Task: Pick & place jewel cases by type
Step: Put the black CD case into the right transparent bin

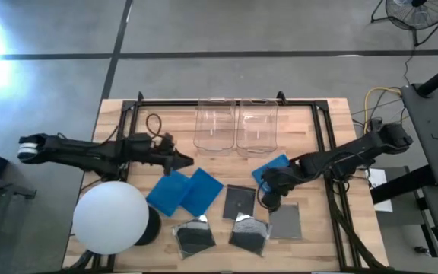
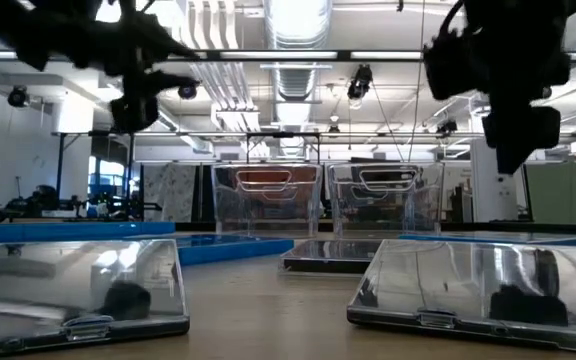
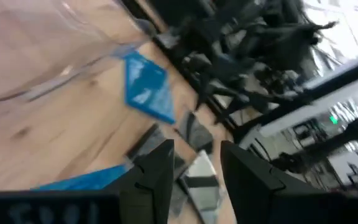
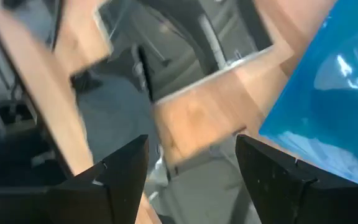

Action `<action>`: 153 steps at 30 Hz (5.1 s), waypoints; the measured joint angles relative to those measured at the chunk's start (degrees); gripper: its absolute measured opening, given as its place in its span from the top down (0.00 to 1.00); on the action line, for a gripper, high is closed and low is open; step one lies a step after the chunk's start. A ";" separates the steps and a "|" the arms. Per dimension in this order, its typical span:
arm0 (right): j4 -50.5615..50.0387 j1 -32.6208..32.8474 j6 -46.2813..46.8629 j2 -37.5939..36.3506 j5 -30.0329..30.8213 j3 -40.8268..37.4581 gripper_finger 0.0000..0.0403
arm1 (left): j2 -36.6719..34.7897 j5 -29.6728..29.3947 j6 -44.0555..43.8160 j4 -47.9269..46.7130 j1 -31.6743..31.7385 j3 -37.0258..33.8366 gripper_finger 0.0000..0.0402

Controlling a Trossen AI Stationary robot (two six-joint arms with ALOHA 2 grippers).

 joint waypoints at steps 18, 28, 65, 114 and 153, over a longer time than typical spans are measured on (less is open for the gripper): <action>13.32 2.61 35.29 14.05 10.78 -0.35 0.41 | 27.18 7.55 16.87 -13.89 0.02 17.47 0.72; 13.89 7.37 43.92 15.38 13.53 -1.32 0.41 | 35.32 11.96 25.34 -20.44 0.04 25.38 0.72; 26.62 6.65 37.70 20.99 22.25 -2.79 0.43 | 61.32 25.96 28.25 -22.60 -3.43 41.44 0.72; 27.39 -12.39 -25.45 20.32 1.89 -1.75 0.44 | 60.05 16.28 4.53 -24.49 -16.33 40.57 0.72; 26.78 -10.54 -13.94 10.83 -21.19 0.92 0.44 | 62.87 15.86 12.89 -25.15 -14.53 40.55 0.72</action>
